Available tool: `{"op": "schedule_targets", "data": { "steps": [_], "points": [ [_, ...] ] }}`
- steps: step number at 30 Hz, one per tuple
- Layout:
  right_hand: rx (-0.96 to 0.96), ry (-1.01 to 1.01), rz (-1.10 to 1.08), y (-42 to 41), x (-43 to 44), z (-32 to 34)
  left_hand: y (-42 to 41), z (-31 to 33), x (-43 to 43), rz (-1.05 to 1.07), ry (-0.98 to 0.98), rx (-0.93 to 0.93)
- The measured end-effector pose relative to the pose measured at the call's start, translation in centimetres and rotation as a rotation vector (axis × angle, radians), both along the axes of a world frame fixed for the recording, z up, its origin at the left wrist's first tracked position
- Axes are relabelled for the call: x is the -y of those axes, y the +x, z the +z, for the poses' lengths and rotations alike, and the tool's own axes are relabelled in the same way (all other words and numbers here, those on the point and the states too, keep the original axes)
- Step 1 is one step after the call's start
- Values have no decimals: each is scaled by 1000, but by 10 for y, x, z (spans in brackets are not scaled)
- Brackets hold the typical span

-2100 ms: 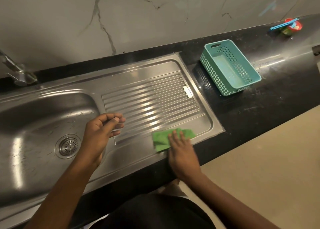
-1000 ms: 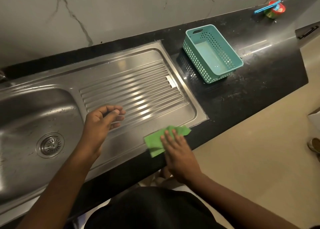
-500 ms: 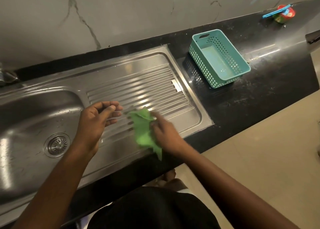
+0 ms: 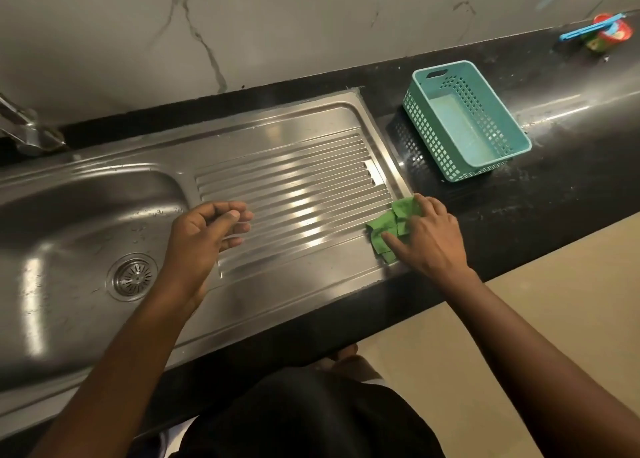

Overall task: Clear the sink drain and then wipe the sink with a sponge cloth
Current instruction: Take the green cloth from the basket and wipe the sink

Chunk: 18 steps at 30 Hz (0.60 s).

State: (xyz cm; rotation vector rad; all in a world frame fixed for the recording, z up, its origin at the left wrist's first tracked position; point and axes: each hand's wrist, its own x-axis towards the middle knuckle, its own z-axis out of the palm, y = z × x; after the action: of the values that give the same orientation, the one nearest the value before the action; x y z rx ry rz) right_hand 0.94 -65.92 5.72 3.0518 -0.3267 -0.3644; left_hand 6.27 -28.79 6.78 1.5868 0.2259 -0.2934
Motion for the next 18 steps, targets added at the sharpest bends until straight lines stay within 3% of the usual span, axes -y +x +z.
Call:
{"op": "schedule_targets", "data": {
  "steps": [3, 9, 13, 18],
  "points": [
    [-26, 119, -50, 5, -13, -8, -1, -1, -4, -2, 3, -4],
    [-56, 2, 1, -15, -46, -30, -4, -2, -16, 11, 9, -17],
    [20, 123, -20, -28, -69, -30, -3, 0, -28, 32, 3, -14],
    [-35, 163, 127, -45, -120, -25, 1, 2, -38, 43, 2, -21]
  ]
}}
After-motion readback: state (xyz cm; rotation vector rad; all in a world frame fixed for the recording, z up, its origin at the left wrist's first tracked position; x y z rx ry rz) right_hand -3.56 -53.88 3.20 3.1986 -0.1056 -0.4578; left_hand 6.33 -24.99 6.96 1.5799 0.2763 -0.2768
